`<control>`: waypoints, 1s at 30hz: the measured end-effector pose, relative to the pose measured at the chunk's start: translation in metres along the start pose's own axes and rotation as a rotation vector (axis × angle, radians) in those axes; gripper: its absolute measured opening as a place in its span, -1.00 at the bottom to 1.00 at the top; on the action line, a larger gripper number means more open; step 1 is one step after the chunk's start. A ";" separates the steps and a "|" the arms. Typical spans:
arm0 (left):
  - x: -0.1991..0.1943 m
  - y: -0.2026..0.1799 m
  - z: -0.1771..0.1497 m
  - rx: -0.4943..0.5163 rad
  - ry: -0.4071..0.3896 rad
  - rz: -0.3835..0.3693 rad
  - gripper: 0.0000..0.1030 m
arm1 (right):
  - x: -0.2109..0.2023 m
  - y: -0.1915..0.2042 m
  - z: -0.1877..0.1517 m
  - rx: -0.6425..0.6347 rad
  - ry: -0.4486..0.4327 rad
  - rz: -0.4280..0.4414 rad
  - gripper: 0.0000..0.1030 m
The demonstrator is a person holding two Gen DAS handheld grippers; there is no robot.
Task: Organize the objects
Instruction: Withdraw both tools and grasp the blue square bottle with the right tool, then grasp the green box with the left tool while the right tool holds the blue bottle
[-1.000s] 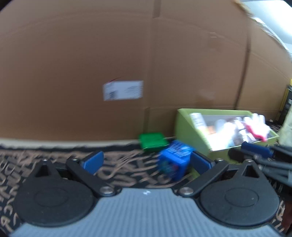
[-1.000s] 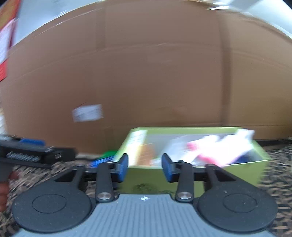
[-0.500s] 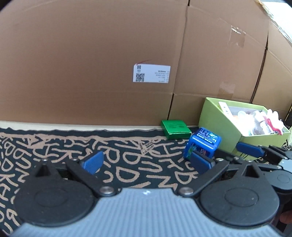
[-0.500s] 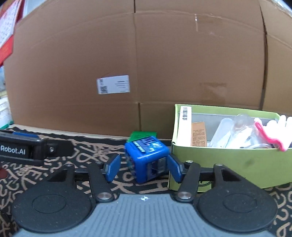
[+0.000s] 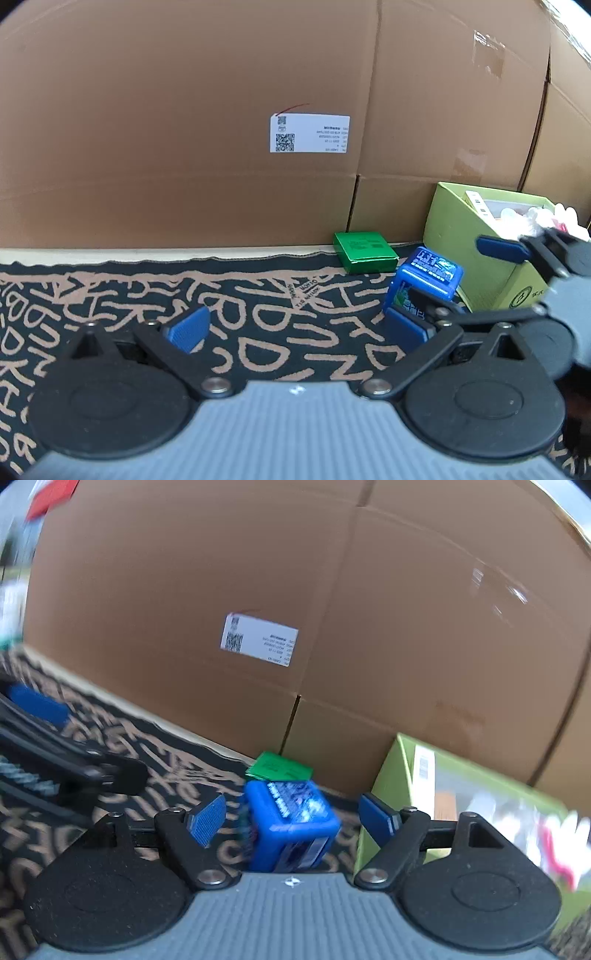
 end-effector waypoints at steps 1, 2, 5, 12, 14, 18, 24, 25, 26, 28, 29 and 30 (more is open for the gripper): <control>0.000 0.000 0.000 0.003 0.000 0.002 1.00 | 0.008 0.000 0.001 -0.021 0.017 0.000 0.59; 0.001 0.001 0.000 0.003 0.001 0.002 1.00 | 0.017 -0.001 0.001 -0.034 0.039 0.008 0.59; 0.004 0.003 0.001 0.002 0.010 0.004 1.00 | 0.037 -0.001 -0.002 -0.047 0.096 0.045 0.59; 0.014 0.007 0.001 0.006 0.029 0.006 1.00 | 0.025 0.001 -0.008 -0.057 0.083 0.043 0.33; 0.017 0.007 0.000 0.008 0.036 0.004 1.00 | 0.017 0.001 -0.008 -0.025 0.078 0.061 0.31; 0.029 0.005 0.004 0.011 0.045 0.005 1.00 | -0.015 0.001 -0.016 0.068 0.071 0.107 0.30; 0.068 -0.023 0.023 -0.001 0.074 -0.046 1.00 | -0.074 -0.001 -0.043 0.224 0.070 0.142 0.28; 0.075 -0.030 0.027 0.002 0.073 -0.053 1.00 | -0.080 -0.002 -0.049 0.258 0.076 0.145 0.28; 0.084 -0.037 0.030 0.008 0.073 -0.049 1.00 | -0.085 -0.003 -0.054 0.286 0.081 0.146 0.27; 0.100 -0.050 0.035 0.019 0.077 -0.035 1.00 | -0.091 -0.006 -0.062 0.325 0.095 0.142 0.25; 0.110 -0.056 0.037 0.029 0.084 -0.033 1.00 | -0.091 -0.007 -0.065 0.337 0.099 0.139 0.24; 0.120 -0.061 0.038 0.035 0.096 -0.023 1.00 | -0.093 -0.008 -0.068 0.347 0.102 0.136 0.24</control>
Point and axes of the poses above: each gripper's, at about its wrist camera, not at the fingertips, and x roughly the way its jaws point, y to its left, z to its top, the point moved 8 cm from there along x, roughly the way its jaws point, and after that the axes turned 2 degrees about -y, right-handed, at the moved point
